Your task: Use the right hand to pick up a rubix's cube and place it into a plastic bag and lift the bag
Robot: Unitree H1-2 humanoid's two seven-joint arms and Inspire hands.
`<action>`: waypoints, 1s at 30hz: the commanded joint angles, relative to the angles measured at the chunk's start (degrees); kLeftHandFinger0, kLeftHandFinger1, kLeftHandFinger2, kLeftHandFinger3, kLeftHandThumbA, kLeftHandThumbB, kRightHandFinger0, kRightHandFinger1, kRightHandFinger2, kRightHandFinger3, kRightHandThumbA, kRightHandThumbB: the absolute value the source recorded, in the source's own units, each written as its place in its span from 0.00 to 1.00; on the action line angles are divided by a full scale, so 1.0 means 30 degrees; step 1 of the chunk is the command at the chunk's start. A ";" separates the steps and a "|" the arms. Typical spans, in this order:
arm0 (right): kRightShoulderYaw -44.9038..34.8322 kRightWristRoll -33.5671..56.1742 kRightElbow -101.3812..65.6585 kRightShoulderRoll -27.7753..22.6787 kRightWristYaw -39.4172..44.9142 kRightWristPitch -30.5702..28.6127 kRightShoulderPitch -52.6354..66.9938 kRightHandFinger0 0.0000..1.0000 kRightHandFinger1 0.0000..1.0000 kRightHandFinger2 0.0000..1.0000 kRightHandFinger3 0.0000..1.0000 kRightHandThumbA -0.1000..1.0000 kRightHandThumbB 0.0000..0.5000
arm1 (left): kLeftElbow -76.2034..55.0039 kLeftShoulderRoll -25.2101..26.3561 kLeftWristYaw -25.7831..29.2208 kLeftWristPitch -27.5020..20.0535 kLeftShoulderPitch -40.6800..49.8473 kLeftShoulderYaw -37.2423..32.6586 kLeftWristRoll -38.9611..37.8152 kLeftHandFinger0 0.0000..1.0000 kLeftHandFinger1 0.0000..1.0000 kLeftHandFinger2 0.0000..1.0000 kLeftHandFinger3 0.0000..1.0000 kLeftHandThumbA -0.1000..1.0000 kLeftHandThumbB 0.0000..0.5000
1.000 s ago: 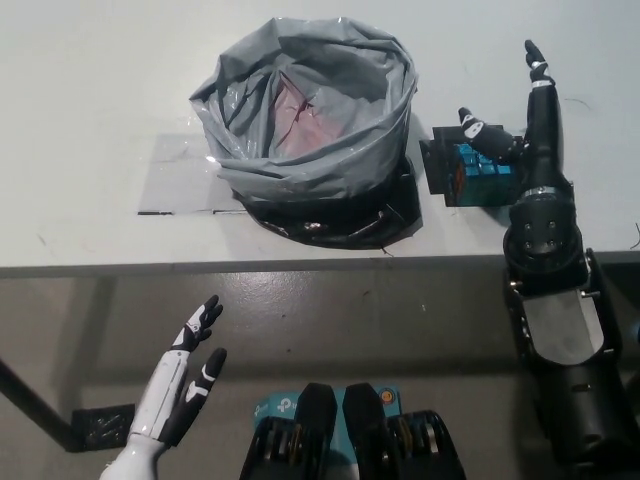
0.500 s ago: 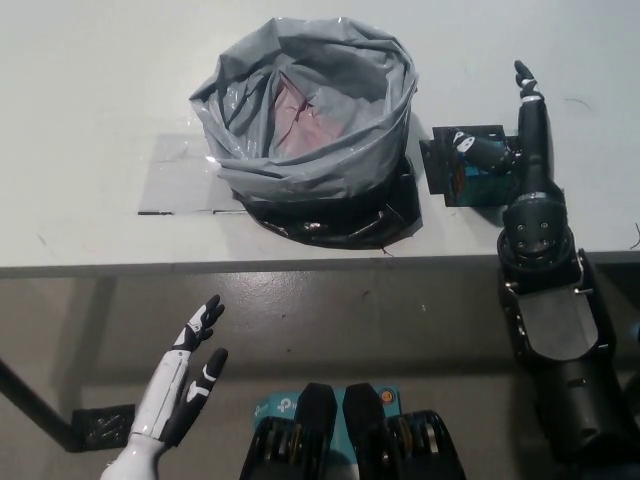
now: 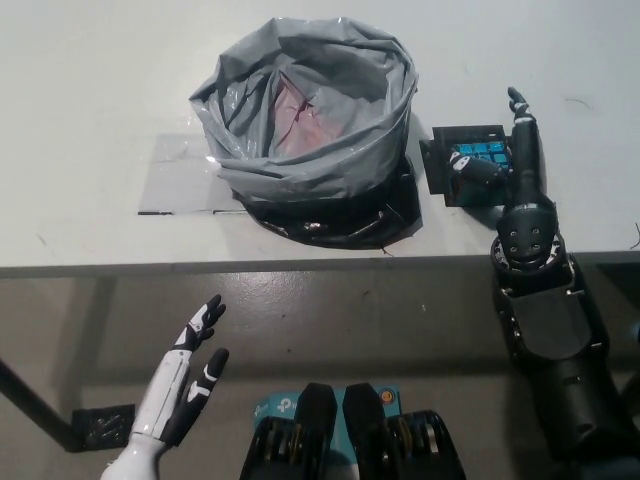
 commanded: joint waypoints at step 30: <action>0.0316 0.1113 0.1625 -0.0040 -0.0604 -0.0158 -0.0520 1.00 1.00 1.00 1.00 0.79 1.00 | -0.0782 0.0174 -0.0417 -0.0789 0.1047 -0.0378 -0.0503 1.00 1.00 1.00 1.00 1.00 0.38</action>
